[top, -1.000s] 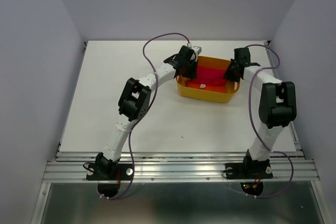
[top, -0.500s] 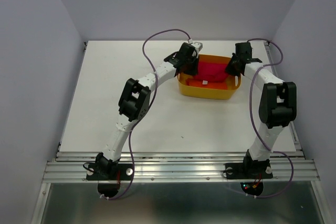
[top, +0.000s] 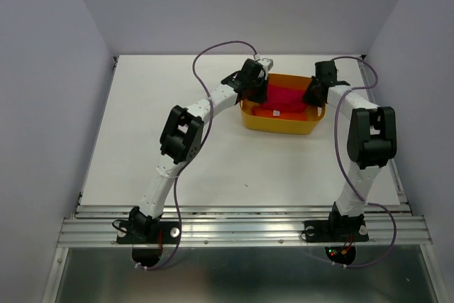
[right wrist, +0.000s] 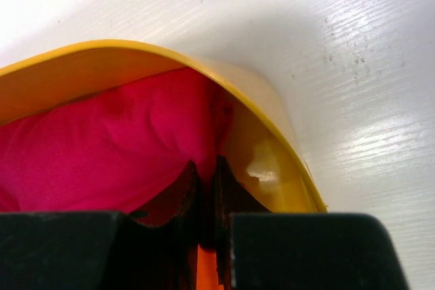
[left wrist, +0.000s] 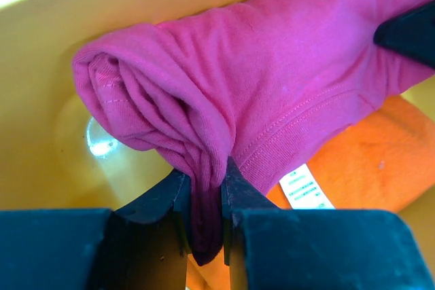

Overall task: Roll the t-shirts
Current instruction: Place the T-shirt in the bin.

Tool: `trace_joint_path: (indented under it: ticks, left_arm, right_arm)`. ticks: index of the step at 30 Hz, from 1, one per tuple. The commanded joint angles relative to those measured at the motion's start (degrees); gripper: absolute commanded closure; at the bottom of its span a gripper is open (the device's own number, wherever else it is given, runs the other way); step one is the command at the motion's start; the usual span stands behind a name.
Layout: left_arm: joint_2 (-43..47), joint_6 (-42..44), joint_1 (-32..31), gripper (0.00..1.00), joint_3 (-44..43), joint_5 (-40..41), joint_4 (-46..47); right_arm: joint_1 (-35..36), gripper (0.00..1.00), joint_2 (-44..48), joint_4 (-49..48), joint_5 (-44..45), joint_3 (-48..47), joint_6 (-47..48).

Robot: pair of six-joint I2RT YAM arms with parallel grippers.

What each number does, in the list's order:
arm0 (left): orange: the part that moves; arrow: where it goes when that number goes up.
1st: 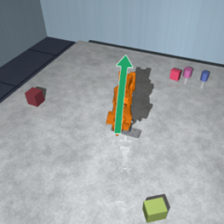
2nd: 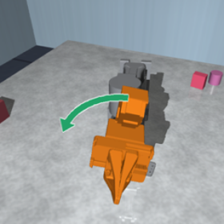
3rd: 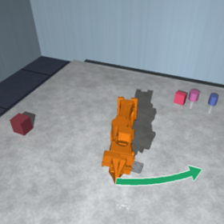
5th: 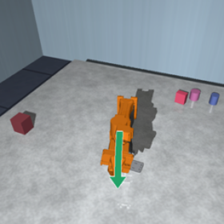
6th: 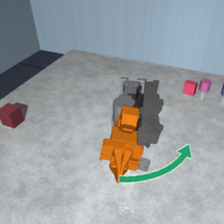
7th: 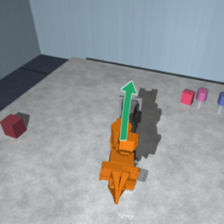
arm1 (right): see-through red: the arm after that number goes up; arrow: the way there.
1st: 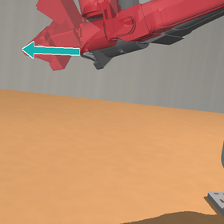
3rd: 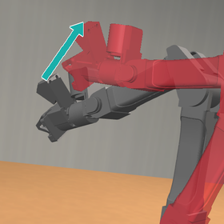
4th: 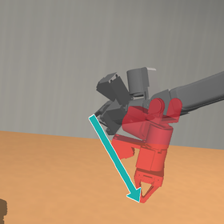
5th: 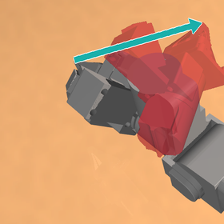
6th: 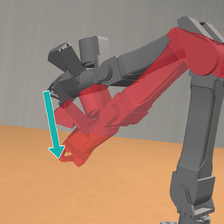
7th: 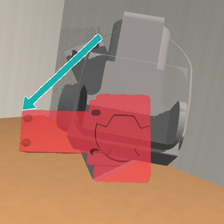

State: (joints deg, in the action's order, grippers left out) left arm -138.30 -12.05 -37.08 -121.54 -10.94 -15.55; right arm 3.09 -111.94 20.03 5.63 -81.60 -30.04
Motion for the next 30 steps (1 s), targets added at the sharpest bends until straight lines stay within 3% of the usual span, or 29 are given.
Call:
trace_joint_path:
  ticks: [1,7,9,10,11,15,18,25,30]
  left_arm:
    - [-0.2,2.2,0.7,1.0,2.5,0.2,-0.2]
    - [-0.6,2.2,0.8,1.0,3.0,-0.1,-1.7]
    - [-0.4,2.0,0.9,0.88,2.9,0.5,-2.5]
    - [-0.1,2.1,0.9,0.74,3.0,0.7,-2.6]
    - [0.0,2.2,0.9,0.67,3.0,0.7,-2.8]
    - [1.0,2.5,0.9,0.43,2.5,1.0,-3.7]
    - [1.5,2.7,0.9,0.39,1.3,1.1,-5.2]
    - [6.4,2.8,0.9,0.35,-0.1,1.9,-6.9]
    - [10.2,2.7,0.9,0.35,-0.9,3.0,-7.1]
  right_arm:
    - [-0.7,0.99,-0.5,-2.7,3.7,0.3,0.3]
    - [-0.7,0.99,0.5,-2.6,3.8,0.6,0.7]
    - [-0.7,0.99,0.8,-2.6,3.4,0.6,0.9]
    - [-0.7,0.99,0.9,-2.6,3.0,0.6,1.0]
    - [-0.7,0.99,1.0,-2.6,2.7,0.5,1.0]
    - [-0.7,0.79,2.0,-2.4,1.3,0.4,0.7]
    - [-0.7,0.65,3.7,-1.8,0.6,0.0,0.6]
    - [-0.7,0.56,9.4,-0.1,-1.8,-1.7,0.7]
    - [-0.7,0.42,11.7,1.3,-2.8,-3.4,0.7]
